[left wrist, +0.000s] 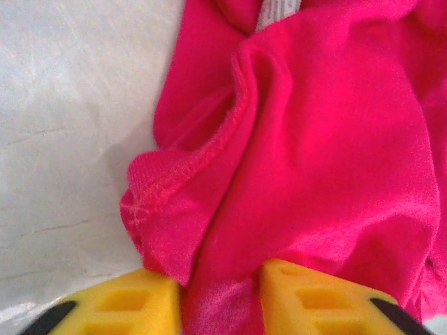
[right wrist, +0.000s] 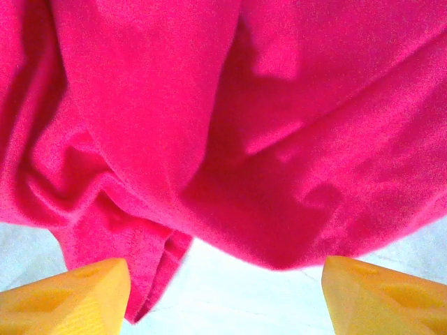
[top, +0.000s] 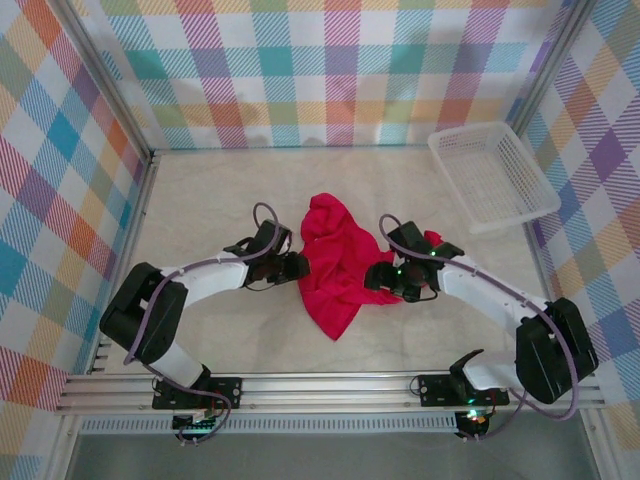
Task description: Fold the inside-out t-shirt
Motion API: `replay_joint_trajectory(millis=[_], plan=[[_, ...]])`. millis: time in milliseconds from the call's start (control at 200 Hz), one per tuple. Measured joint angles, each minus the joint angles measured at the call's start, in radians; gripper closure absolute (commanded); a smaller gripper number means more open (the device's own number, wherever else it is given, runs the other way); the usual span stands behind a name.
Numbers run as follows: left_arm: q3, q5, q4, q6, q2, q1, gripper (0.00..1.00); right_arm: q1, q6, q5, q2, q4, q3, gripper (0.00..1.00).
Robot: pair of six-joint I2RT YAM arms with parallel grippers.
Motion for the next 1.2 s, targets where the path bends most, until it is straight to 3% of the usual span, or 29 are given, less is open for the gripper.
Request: replay_joint_trajectory(millis=[95,120,375,540,750,1200], plan=[[0.011,-0.016,-0.008,0.005,0.006,-0.001,1.00,0.016,0.027,-0.001,0.019,0.025,-0.034,0.32],[0.015,-0.026,-0.014,0.005,0.006,-0.001,1.00,0.018,0.035,-0.002,0.034,0.033,-0.038,0.36],[0.089,-0.184,-0.194,-0.006,-0.045,-0.001,1.00,0.019,0.094,0.037,0.203,0.092,0.018,1.00],[0.174,-0.282,-0.356,0.005,-0.154,0.014,1.00,0.019,0.047,0.131,0.163,-0.005,0.219,1.00],[0.308,-0.378,-0.489,0.037,-0.339,0.042,1.00,0.019,-0.065,0.237,-0.029,-0.107,0.413,1.00],[0.576,-0.362,-0.647,0.085,-0.563,0.044,1.00,0.019,-0.191,0.260,-0.145,-0.347,0.771,1.00]])
